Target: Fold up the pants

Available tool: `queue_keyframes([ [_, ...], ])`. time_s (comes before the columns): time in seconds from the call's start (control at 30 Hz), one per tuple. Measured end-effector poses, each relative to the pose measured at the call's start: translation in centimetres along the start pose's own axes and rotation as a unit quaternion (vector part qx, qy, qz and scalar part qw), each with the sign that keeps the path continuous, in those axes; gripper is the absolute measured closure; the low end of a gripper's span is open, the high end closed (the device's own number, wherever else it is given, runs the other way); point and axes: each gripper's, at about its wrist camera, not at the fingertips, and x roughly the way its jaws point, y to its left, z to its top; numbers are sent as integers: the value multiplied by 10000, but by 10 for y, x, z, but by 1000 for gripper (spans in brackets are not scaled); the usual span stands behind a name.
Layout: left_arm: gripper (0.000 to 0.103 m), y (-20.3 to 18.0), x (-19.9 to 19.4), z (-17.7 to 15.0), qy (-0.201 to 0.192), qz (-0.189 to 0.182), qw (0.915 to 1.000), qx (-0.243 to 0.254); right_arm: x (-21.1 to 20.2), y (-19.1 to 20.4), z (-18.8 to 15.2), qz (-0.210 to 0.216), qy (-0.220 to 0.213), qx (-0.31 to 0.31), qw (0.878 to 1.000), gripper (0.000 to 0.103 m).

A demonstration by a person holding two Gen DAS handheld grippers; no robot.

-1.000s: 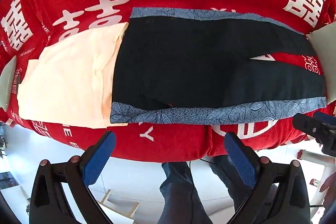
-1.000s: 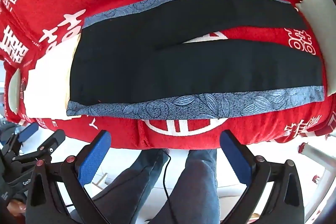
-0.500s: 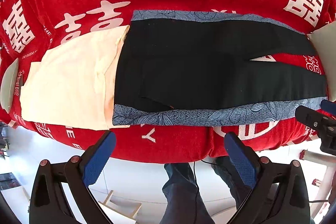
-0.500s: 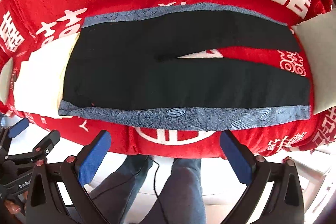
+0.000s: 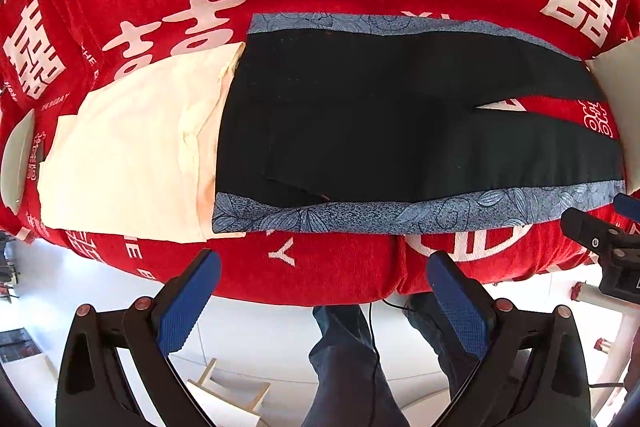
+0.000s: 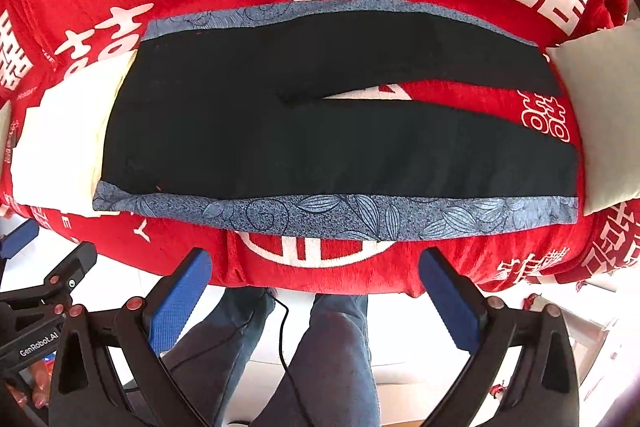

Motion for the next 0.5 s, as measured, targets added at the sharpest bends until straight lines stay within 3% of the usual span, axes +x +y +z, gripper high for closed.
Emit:
queue_keyframes([
  [0.5, 0, 2, -2, 0, 5, 20, 10000, -18, -3, 0, 3, -100, -65, -17, 9999, 0],
])
